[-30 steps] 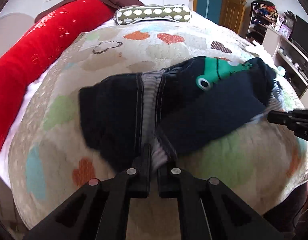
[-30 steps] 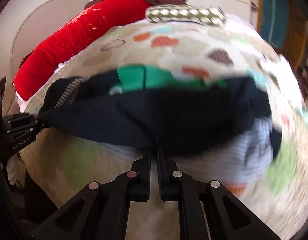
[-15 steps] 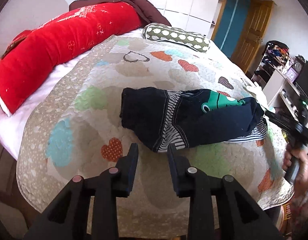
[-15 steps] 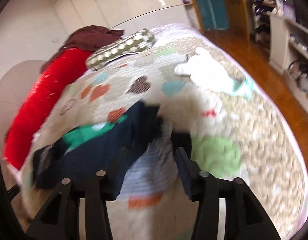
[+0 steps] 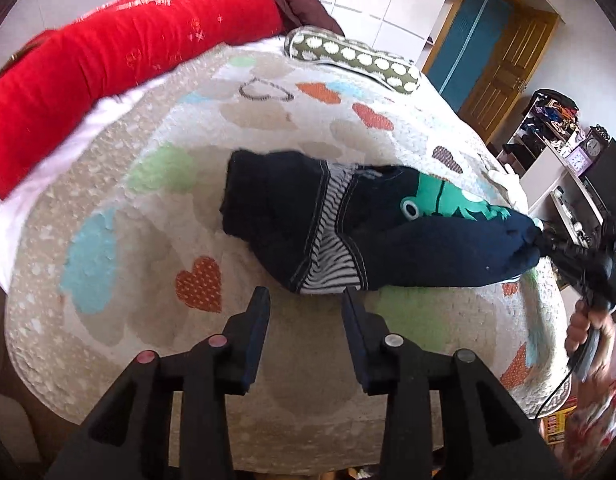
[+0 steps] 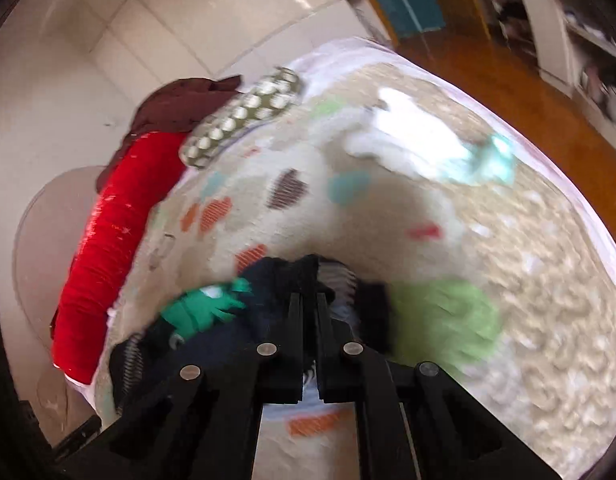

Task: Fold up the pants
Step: 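Grasp the folded pants with the right gripper while the left gripper presses the fold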

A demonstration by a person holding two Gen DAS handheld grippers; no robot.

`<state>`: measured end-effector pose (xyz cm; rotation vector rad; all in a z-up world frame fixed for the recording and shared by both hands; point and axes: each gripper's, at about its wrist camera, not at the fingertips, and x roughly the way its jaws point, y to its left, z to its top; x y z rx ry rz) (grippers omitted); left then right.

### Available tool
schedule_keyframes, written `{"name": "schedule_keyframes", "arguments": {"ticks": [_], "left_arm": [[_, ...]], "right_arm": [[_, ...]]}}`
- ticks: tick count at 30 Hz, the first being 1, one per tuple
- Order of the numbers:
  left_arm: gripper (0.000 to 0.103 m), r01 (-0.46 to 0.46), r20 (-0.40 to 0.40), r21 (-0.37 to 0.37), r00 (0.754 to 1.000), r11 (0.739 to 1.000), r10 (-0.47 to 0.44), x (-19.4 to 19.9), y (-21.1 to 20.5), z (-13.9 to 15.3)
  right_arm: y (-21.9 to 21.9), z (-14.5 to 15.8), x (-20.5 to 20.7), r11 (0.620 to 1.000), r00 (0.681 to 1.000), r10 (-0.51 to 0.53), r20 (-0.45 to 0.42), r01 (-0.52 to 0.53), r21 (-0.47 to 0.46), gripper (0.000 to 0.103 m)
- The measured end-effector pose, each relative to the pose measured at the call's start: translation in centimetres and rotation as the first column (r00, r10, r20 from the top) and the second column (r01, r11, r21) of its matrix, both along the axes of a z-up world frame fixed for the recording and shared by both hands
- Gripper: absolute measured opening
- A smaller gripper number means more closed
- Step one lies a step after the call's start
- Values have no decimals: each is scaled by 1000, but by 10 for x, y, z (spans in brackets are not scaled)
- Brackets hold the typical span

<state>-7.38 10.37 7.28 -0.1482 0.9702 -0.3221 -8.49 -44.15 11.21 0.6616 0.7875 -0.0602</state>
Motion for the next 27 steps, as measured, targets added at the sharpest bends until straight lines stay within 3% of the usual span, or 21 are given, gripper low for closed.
{"name": "schedule_keyframes", "arguments": {"ticks": [3, 4, 6, 10, 13, 14, 15, 16, 18, 21, 25, 27], "left_arm": [[36, 3, -17, 3, 1000, 1000, -3, 0, -3, -5], [36, 3, -18, 7, 1000, 1000, -3, 0, -3, -5], [36, -4, -21, 10, 1000, 1000, 4, 1, -2, -6], [36, -22, -26, -4, 999, 1000, 22, 1, 1, -4], [36, -34, -32, -8, 999, 999, 33, -1, -1, -1], [36, -37, -31, -1, 999, 999, 37, -1, -1, 1], [36, -40, -27, 6, 999, 999, 40, -2, -2, 4], [36, -47, -19, 17, 999, 999, 47, -3, -1, 7], [36, -62, 1, 30, 998, 998, 62, -2, 1, 16], [40, -80, 26, 48, 997, 996, 79, 6, 4, 24], [40, -67, 48, 101, 997, 993, 63, 31, -13, 26], [40, -40, 36, 112, 999, 993, 36, 43, -28, 23]], "right_arm": [[-14, -16, -14, 999, 1000, -23, -13, 24, 27, 14], [-21, -20, -21, 997, 999, -52, -4, 53, 57, 39], [-33, -25, -32, 987, 995, -97, 32, 92, 133, 70], [-33, -38, -27, 970, 994, -97, 52, 82, 230, 71], [-18, -52, 0, 972, 998, -55, 25, 48, 229, 70], [-12, -55, 10, 974, 999, -44, 24, 37, 225, 66], [-7, -56, 16, 975, 999, -26, 22, 21, 222, 33], [-3, -58, 25, 970, 1000, 3, 6, -5, 245, 19], [-4, -58, 27, 954, 1000, 6, 17, -11, 301, 18], [-16, -35, 8, 978, 998, -44, 42, 35, 205, 17], [-38, -26, -14, 988, 991, -135, -4, 135, 77, 18], [-42, -32, -17, 986, 990, -133, -38, 136, 101, 27]]}}
